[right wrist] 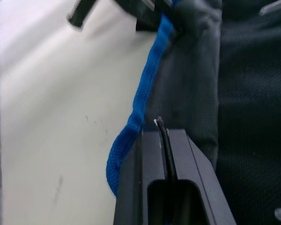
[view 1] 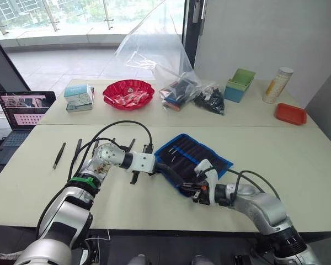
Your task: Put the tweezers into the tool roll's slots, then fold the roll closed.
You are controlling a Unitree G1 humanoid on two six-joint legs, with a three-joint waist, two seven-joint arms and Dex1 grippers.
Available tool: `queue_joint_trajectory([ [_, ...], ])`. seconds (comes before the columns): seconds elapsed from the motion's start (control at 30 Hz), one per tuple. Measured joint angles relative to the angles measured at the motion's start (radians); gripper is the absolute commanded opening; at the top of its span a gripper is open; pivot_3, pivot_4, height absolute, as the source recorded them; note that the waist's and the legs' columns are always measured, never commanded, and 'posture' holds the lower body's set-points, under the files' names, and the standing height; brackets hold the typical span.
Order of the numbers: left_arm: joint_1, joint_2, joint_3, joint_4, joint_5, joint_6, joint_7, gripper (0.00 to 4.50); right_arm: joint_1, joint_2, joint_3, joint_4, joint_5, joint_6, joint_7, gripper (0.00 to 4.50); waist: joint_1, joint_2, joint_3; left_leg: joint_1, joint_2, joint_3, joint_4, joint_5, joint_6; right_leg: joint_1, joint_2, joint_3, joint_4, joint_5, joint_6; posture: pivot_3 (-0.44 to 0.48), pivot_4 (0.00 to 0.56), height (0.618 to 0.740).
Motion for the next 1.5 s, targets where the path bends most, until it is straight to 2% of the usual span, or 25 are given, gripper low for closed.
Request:
queue_joint_trajectory([
  [0.17,0.11,0.104,0.083,-0.276,-0.228,0.435,-0.178,2.55,-0.014,0.002,0.029,0.036,-0.04,-0.071,0.034,0.0,-0.016,0.0,0.0,0.001,0.002,-0.002,0.0,0.0,0.0,0.001,0.002,0.0,0.0,0.0,0.0,0.0,0.15,0.74],
  [0.27,0.166,0.143,0.162,-0.486,-0.376,0.729,-0.18,3.54,-0.012,-0.005,0.029,0.039,-0.053,-0.078,0.044,0.0,-0.012,0.0,0.0,0.004,0.001,-0.004,0.0,0.0,0.0,0.006,0.002,0.001,0.0,0.0,0.0,0.0,0.15,0.74],
  [0.37,0.192,0.061,0.216,-0.623,-0.465,0.924,-0.048,3.54,-0.011,-0.009,0.028,0.041,-0.073,-0.078,0.045,0.0,0.001,-0.001,-0.001,0.012,0.001,-0.005,-0.001,-0.005,0.008,0.016,0.002,0.002,-0.007,0.0,0.0,0.0,0.15,0.74],
  [0.53,0.246,-0.083,0.225,-0.691,-0.468,1.064,0.2,2.03,-0.011,0.001,0.028,0.042,-0.08,-0.078,0.045,0.0,0.007,-0.002,-0.002,0.014,0.001,-0.003,-0.002,-0.005,0.008,0.016,0.002,0.005,-0.01,-0.001,0.001,0.0,0.15,0.74],
  [0.73,0.311,-0.153,0.197,-0.69,-0.402,1.018,0.363,0.02,-0.008,-0.001,0.025,0.037,-0.083,-0.076,0.046,0.0,0.011,-0.002,-0.002,0.014,0.001,-0.002,-0.002,-0.005,0.008,0.016,0.001,0.005,-0.01,-0.001,0.001,0.0,0.15,0.74],
  [0.93,0.347,-0.205,0.176,-0.544,-0.32,0.863,0.461,0.02,-0.008,-0.004,0.024,0.036,-0.088,-0.076,0.053,0.0,0.014,-0.002,-0.002,0.014,0.001,-0.002,-0.002,-0.005,0.008,0.016,0.001,0.005,-0.012,-0.001,0.001,0.0,0.15,0.74],
  [1.27,0.307,-0.247,0.172,-0.334,-0.276,0.633,0.475,0.02,0.004,-0.024,0.041,0.039,-0.131,-0.185,0.146,0.0,0.027,-0.003,-0.009,0.015,0.0,-0.002,-0.003,-0.005,0.008,0.018,0.0,0.005,-0.014,-0.001,0.001,0.0,0.15,0.74],
  [1.43,0.307,-0.245,0.167,-0.323,-0.261,0.599,0.462,0.02,-0.033,0.045,-0.022,0.08,-0.095,-0.199,0.155,0.0,0.03,-0.003,-0.009,0.015,-0.001,-0.002,-0.003,-0.005,0.008,0.017,0.0,0.005,-0.014,-0.001,0.001,0.0,0.15,0.74],
  [1.5,0.308,-0.227,0.16,-0.323,-0.261,0.594,0.431,0.02,-0.094,0.086,-0.048,0.16,-0.122,-0.284,0.132,0.0,0.025,-0.004,-0.009,0.015,0.0,-0.002,-0.004,-0.004,0.007,0.017,0.001,0.005,-0.014,-0.001,0.001,0.0,0.15,0.74],
])
